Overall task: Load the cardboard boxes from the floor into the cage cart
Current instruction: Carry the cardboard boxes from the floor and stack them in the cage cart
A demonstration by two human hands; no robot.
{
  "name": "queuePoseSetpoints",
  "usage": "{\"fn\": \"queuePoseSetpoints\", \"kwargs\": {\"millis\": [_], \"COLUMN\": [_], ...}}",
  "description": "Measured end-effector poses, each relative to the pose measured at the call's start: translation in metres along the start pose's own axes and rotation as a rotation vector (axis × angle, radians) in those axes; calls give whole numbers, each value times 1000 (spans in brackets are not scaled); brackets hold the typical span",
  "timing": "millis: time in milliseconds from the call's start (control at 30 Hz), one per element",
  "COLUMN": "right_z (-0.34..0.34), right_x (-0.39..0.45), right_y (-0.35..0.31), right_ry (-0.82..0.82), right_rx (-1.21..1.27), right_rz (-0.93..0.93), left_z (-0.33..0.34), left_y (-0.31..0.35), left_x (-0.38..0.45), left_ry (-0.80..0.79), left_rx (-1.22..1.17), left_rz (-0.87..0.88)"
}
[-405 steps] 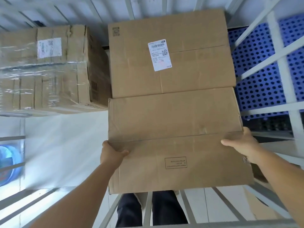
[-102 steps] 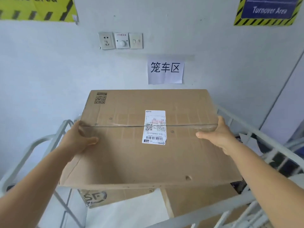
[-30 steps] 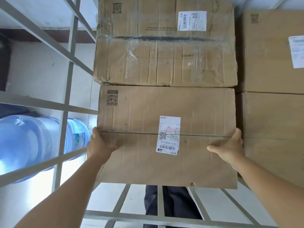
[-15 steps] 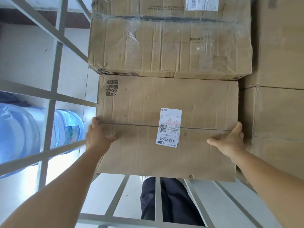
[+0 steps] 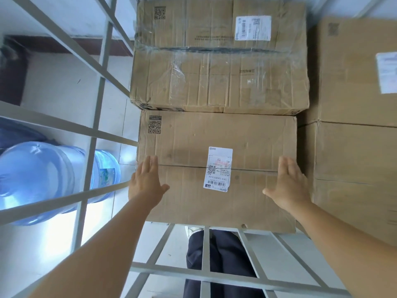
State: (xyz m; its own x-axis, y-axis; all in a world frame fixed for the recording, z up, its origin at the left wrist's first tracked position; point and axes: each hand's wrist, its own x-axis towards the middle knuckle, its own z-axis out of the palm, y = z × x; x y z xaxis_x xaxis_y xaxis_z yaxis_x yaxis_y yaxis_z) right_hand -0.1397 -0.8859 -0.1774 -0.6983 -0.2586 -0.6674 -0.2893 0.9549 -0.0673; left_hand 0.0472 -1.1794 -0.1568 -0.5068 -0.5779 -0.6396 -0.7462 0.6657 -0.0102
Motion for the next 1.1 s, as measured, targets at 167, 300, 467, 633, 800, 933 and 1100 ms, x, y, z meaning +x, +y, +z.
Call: {"fn": "queuePoseSetpoints", "kwargs": {"millis": [167,300,467,633,800,933,1100], "right_z": [-49,-95,-149,-187,-205,-204,-194], "right_x": [-42,-85,-149,-220,-306,-373,-446], "right_y": [-13,-21,-16,2,21,40,71], "right_ry": [-24,19,109,204,325,438,562], "right_rx": [-66,-72,30,119,218,326,401], "right_rz": [-87,-135,-124,-37,54,164,312], "left_z": [-57,-104,-157,-189,-204,-213,-221], "left_y": [33,69,106,132,150,169,200], "left_x": [-37,-76,-136,-198,-254,-306,-379], "left_ry": [47,134,192,249,249,259,309], "left_rx": [18,79,112,182,213,229,283], "left_rz": [105,278,413,620,766,920,1121]}}
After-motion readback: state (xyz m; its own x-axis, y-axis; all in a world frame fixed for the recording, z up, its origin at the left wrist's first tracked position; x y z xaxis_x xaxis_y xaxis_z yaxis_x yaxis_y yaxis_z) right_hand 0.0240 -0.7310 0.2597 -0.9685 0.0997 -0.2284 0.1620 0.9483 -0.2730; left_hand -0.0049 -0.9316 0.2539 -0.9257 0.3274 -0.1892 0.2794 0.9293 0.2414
